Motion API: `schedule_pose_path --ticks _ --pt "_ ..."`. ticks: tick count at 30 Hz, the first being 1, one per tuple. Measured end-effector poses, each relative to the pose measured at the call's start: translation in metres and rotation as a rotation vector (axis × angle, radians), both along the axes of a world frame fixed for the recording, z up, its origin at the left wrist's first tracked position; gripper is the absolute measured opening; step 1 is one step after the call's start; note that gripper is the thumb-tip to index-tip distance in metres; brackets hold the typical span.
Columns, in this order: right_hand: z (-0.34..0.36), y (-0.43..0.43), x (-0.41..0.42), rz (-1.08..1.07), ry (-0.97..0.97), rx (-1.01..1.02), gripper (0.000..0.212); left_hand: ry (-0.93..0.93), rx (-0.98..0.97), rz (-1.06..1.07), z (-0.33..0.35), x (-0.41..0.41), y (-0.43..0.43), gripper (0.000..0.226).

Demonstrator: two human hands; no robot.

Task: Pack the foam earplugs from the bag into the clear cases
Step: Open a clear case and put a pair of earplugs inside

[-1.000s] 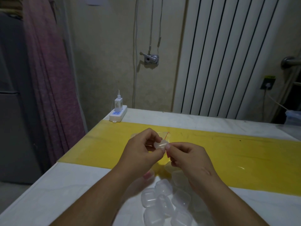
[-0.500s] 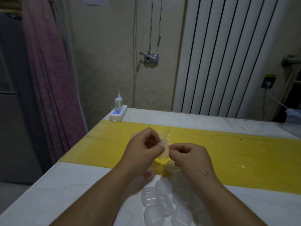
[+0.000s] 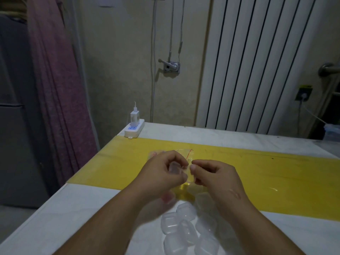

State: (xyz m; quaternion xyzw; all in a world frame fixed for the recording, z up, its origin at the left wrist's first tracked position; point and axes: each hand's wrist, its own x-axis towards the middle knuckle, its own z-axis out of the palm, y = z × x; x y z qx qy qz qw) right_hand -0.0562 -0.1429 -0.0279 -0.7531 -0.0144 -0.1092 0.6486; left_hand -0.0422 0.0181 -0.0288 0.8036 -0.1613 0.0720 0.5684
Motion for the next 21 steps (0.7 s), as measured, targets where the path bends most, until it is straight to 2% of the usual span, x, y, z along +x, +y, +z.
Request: schedule_pose_path --ticks 6,11,15,21 --pt "0.0 -0.003 0.003 -0.064 -0.002 0.126 0.032 -0.014 0.052 0.033 0.001 0.001 0.0 0.037" --pt "0.003 -0.002 -0.003 -0.066 -0.108 0.112 0.021 -0.004 0.042 0.113 0.001 0.002 -0.001 0.037" --pt "0.004 0.003 -0.008 -0.045 -0.24 -0.083 0.015 0.008 0.046 0.088 0.002 0.001 -0.002 0.035" --pt "-0.001 0.005 -0.006 -0.042 -0.25 -0.15 0.011 -0.007 0.062 0.087 0.001 0.001 -0.002 0.034"
